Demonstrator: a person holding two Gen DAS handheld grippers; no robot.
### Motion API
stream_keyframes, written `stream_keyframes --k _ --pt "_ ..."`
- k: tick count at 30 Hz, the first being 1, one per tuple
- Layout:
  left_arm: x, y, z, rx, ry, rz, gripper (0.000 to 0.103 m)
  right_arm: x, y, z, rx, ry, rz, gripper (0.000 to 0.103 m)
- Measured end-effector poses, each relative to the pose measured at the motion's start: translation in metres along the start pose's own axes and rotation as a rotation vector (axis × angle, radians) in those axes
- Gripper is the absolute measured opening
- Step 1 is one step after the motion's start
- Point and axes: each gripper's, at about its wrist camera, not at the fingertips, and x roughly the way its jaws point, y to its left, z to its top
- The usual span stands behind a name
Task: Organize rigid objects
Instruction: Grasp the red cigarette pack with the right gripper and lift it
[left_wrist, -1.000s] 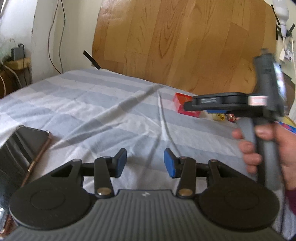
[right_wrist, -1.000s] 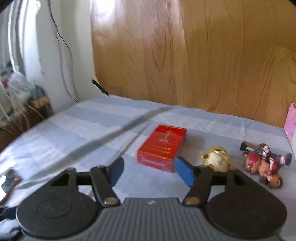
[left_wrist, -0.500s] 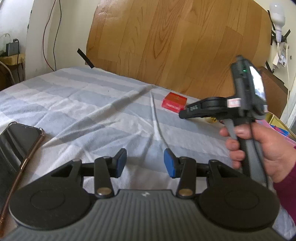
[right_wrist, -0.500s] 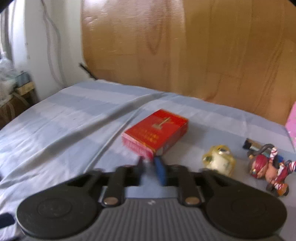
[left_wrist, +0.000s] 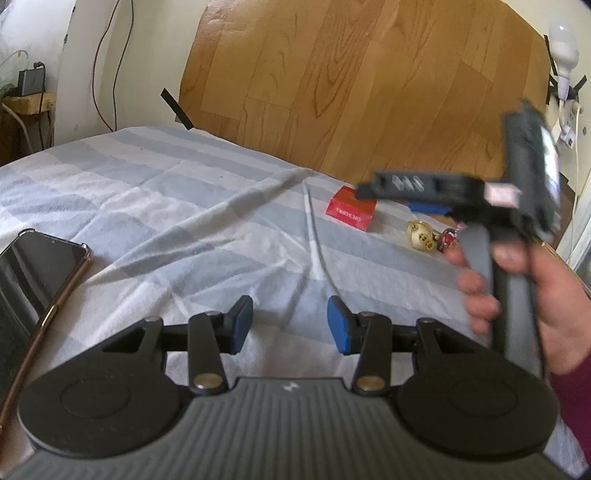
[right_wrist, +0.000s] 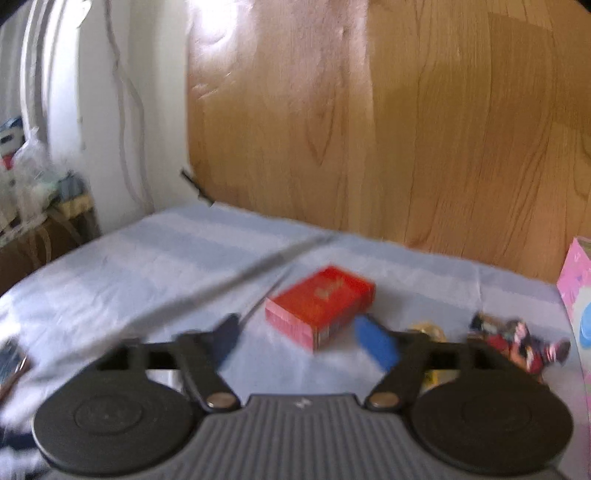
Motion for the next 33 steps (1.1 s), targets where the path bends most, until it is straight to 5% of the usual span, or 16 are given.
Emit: stream_keyframes --k 2,9,12,13,14,18,21,25,27,33 --pt "0.001 0.000 0.000 0.001 0.005 0.001 0.047 0.019 0.003 0.011 0.023 0.010 0.002 0.098" --pt "0.003 -0.003 0.000 0.021 0.016 -0.007 0.048 0.102 -0.006 0.030 0.211 0.197 -0.120 0.102" --pt "0.002 -0.004 -0.001 0.022 0.014 -0.010 0.048 0.112 -0.001 0.025 0.116 0.192 -0.185 0.084" --pt "0.001 -0.003 -0.002 0.018 0.010 -0.012 0.048 0.108 -0.003 0.024 0.119 0.183 -0.168 0.066" --pt "0.000 -0.003 -0.002 0.015 0.007 -0.012 0.048 0.103 -0.005 0.024 0.110 0.183 -0.157 0.057" --pt "0.002 -0.004 -0.002 0.014 0.015 -0.004 0.048 0.069 -0.001 0.009 -0.046 0.191 -0.042 0.057" --pt "-0.001 -0.004 -0.003 0.012 0.013 -0.009 0.048 0.027 -0.001 -0.013 -0.179 0.207 0.210 0.057" --pt "-0.002 -0.002 -0.002 0.007 0.020 -0.067 0.056 -0.048 -0.008 -0.055 -0.376 0.147 0.392 0.061" --pt "-0.006 -0.002 -0.002 0.020 0.003 -0.104 0.056 -0.078 -0.019 -0.066 -0.371 0.109 0.401 0.085" --pt "0.000 -0.025 0.009 0.040 0.032 -0.187 0.056 -0.126 -0.043 -0.084 -0.329 0.045 0.399 0.087"
